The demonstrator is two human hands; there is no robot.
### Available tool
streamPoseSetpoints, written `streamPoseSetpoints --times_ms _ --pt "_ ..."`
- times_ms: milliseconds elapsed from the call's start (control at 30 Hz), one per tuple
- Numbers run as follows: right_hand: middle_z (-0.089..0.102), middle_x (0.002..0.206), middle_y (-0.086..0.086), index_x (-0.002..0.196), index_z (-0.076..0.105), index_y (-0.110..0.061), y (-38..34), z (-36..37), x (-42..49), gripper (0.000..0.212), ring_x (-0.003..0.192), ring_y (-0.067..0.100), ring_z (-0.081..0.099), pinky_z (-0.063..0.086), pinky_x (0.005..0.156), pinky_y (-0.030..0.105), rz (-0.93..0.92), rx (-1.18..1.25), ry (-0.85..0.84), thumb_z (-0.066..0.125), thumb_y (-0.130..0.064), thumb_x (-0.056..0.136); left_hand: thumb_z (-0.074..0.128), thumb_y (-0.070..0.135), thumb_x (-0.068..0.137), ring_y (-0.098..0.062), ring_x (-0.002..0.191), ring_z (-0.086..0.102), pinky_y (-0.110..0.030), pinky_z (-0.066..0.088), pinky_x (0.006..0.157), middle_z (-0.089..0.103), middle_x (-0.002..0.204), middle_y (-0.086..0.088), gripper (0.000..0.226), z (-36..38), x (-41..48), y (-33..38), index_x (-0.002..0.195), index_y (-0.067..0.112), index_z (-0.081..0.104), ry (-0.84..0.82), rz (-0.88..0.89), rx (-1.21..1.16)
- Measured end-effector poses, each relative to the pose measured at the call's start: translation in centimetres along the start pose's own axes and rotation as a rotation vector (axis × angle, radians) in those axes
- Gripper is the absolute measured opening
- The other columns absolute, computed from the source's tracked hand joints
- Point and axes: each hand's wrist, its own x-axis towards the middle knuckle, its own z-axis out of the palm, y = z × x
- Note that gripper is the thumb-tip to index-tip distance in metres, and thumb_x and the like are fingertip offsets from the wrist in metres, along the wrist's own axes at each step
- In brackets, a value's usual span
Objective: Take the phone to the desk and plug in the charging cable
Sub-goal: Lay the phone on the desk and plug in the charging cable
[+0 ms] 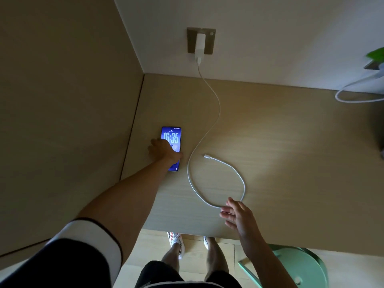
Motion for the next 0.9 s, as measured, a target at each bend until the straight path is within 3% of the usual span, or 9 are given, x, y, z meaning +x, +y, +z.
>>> streamPoseSetpoints --times_ms 200,400,500,600,733,833,900 --pt "0.073 0.092 0.009 0.1 0.065 -0.012 -0.3 0.2 0.7 0.019 0.083 0.021 0.071 0.047 0.076 0.033 -0.034 -0.057 0.003 0.056 -0.029 0.099 0.081 0.053 0.068 -0.032 0.112 0.054 -0.033 0.041 0.08 0.046 0.13 -0.013 0.08 1.2 0.6 0.1 0.128 0.008 0.054 0.055 0.019 0.041" --pt "0.073 0.09 0.009 0.096 0.065 -0.015 -1.1 1.7 1.6 0.011 0.077 0.018 0.071 0.048 0.079 0.033 -0.144 -0.199 -0.001 0.062 -0.025 0.097 0.078 0.058 0.07 -0.035 0.115 0.052 -0.037 0.043 0.083 0.044 0.131 -0.014 0.087 1.3 0.2 -0.7 0.131 0.003 0.048 0.073 0.048 -0.057" --pt "0.073 0.087 0.006 0.107 0.067 -0.005 -2.4 2.9 2.8 0.023 0.075 0.017 0.071 0.048 0.073 0.028 -0.238 -0.286 0.053 0.066 -0.024 0.094 0.069 0.06 0.078 -0.038 0.119 0.047 -0.042 0.04 0.094 0.048 0.127 -0.018 0.08 1.2 -1.3 -2.1 0.125 -0.002 0.05 0.136 0.103 -0.202" --pt "0.071 0.095 0.003 0.106 0.067 -0.009 -4.4 4.4 4.4 0.024 0.093 0.025 0.07 0.052 0.082 0.033 -0.357 -0.444 0.145 0.071 -0.025 0.089 0.068 0.053 0.084 -0.041 0.121 0.047 -0.045 0.039 0.099 0.052 0.125 -0.024 0.07 1.6 -3.3 -5.0 0.12 -0.005 0.051 0.145 0.074 -0.359" --pt "0.059 0.119 0.015 0.117 0.061 -0.007 -6.8 6.4 7.8 0.033 0.113 0.034 0.058 0.048 0.09 0.041 -0.576 -0.813 0.212 0.067 -0.02 0.088 0.066 0.046 0.087 -0.046 0.124 0.05 -0.044 0.042 0.102 0.047 0.135 -0.026 0.069 2.5 -6.5 -9.2 0.133 -0.003 0.049 0.083 -0.085 -0.486" --pt "0.053 0.125 0.018 0.128 0.056 -0.007 -7.7 7.1 10.1 0.044 0.117 0.039 0.053 0.049 0.09 0.047 -0.696 -1.066 0.294 0.065 -0.018 0.086 0.063 0.042 0.09 -0.042 0.129 0.049 -0.042 0.039 0.109 0.044 0.139 -0.022 0.062 3.2 -8.4 -11.7 0.137 0.003 0.05 0.022 -0.1 -0.497" --pt "0.056 0.121 0.016 0.124 0.059 -0.01 -8.0 7.1 11.3 0.041 0.112 0.038 0.055 0.049 0.086 0.047 -0.742 -1.216 0.35 0.064 -0.018 0.084 0.062 0.041 0.092 -0.039 0.129 0.049 -0.04 0.039 0.109 0.044 0.14 -0.02 0.059 3.4 -9.3 -12.9 0.137 0.005 0.051 0.002 -0.1 -0.513"
